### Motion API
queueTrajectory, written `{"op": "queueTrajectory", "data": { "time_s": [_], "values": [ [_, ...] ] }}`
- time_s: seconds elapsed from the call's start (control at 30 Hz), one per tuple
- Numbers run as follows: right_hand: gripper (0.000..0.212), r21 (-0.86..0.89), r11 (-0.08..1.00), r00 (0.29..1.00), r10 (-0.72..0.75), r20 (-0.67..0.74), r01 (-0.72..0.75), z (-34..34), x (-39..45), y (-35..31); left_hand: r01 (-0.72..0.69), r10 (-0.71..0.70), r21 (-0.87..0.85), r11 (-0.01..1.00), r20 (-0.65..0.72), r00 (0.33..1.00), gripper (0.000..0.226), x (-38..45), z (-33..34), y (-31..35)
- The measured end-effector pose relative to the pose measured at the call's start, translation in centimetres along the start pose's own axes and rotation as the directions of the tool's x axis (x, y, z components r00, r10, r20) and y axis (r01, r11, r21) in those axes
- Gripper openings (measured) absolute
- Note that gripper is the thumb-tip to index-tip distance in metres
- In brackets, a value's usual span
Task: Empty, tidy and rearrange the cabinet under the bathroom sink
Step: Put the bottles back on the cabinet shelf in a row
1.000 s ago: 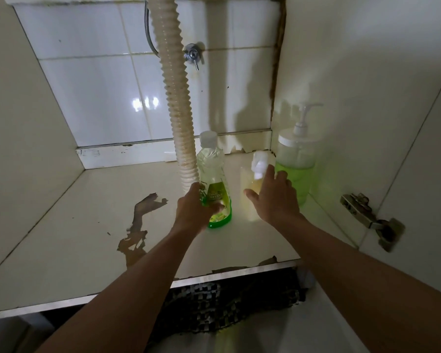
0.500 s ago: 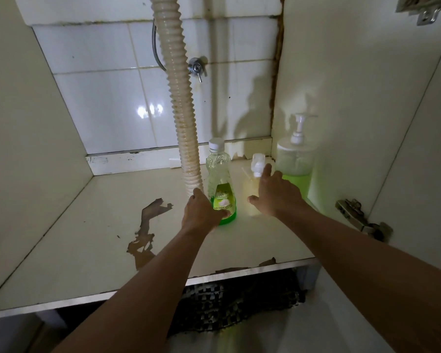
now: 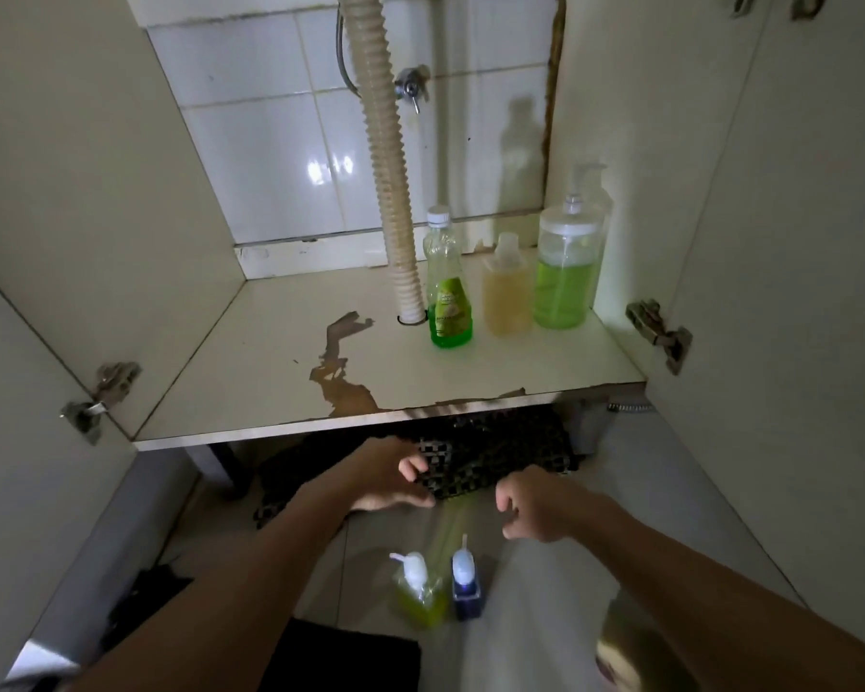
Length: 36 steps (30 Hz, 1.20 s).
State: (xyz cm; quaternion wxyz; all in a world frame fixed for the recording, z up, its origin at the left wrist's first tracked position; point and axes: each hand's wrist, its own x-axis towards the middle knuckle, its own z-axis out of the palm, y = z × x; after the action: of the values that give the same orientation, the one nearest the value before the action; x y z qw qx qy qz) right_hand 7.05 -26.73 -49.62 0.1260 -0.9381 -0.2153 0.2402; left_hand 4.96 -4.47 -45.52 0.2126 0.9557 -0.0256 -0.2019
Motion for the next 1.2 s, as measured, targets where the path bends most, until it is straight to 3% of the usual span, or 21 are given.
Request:
{"op": "queueTrajectory", "data": {
  "time_s": [0.07, 0.2, 0.33, 0.47, 0.63, 0.77, 0.93, 1.0, 1.1, 1.17, 1.2],
  "values": [
    [0.047, -0.032, 0.999, 1.0, 0.003, 0.025, -0.003, 1.3, -0.1, -0.2, 0.0, -0.009, 0.118, 0.993, 0.077, 0.997, 0.069, -0.9, 2.5, -2.5],
    [0.05, -0.061, 0.998, 0.998, -0.029, -0.047, 0.026, 3.1, 0.1, -1.3, -0.025, 0.017, 0.223, 0.974, 0.04, 0.999, 0.085, -1.3, 4.2, -5.9],
    [0.052, -0.035, 0.998, 0.987, 0.051, -0.155, -0.057, 4.9, -0.3, -2.6, -0.112, 0.099, 0.25, 0.962, 0.064, 0.993, 0.072, -0.8, 5.7, -4.9],
    [0.05, -0.014, 0.99, 0.981, 0.138, -0.135, -0.142, 7.2, 1.0, -5.5, -0.17, 0.137, 0.242, 0.955, 0.15, 0.979, 0.059, 0.3, 8.6, -7.2],
    [0.036, -0.017, 0.992, 0.98, 0.125, -0.156, -0.129, 7.2, 1.0, -6.0, -0.189, 0.174, 0.297, 0.936, 0.076, 0.982, 0.046, 0.6, 9.4, -6.7],
    [0.025, -0.046, 0.991, 0.983, 0.12, -0.14, -0.127, 6.9, 1.1, -5.4, -0.199, 0.178, 0.299, 0.933, 0.095, 0.979, 0.039, 0.4, 9.1, -6.4],
    [0.013, -0.076, 0.993, 0.99, 0.084, -0.109, -0.093, 3.6, 0.6, -4.6, -0.182, 0.174, 0.206, 0.961, 0.057, 0.983, 0.017, -0.1, 6.7, -5.6],
    [0.011, -0.072, 0.995, 0.993, 0.064, -0.098, -0.072, 0.8, 0.1, -4.6, -0.171, 0.171, 0.169, 0.971, 0.012, 0.985, 0.02, -0.5, 4.4, -4.8],
    [0.026, 0.01, 1.0, 0.994, 0.018, -0.106, -0.017, -4.7, -1.0, -5.0, -0.162, 0.171, 0.113, 0.98, -0.073, 0.983, 0.028, -1.3, -0.8, -3.6],
    [0.008, 0.022, 0.999, 0.984, -0.021, -0.175, 0.026, -8.3, -2.0, -5.3, -0.144, 0.153, 0.082, 0.986, -0.115, 0.981, 0.036, -2.2, -4.5, -2.8],
    [0.01, 0.027, 0.999, 0.975, -0.033, -0.22, 0.04, -9.8, -2.3, -5.6, -0.143, 0.153, 0.081, 0.986, -0.138, 0.979, 0.039, -2.6, -6.1, -2.5]
  ]
}}
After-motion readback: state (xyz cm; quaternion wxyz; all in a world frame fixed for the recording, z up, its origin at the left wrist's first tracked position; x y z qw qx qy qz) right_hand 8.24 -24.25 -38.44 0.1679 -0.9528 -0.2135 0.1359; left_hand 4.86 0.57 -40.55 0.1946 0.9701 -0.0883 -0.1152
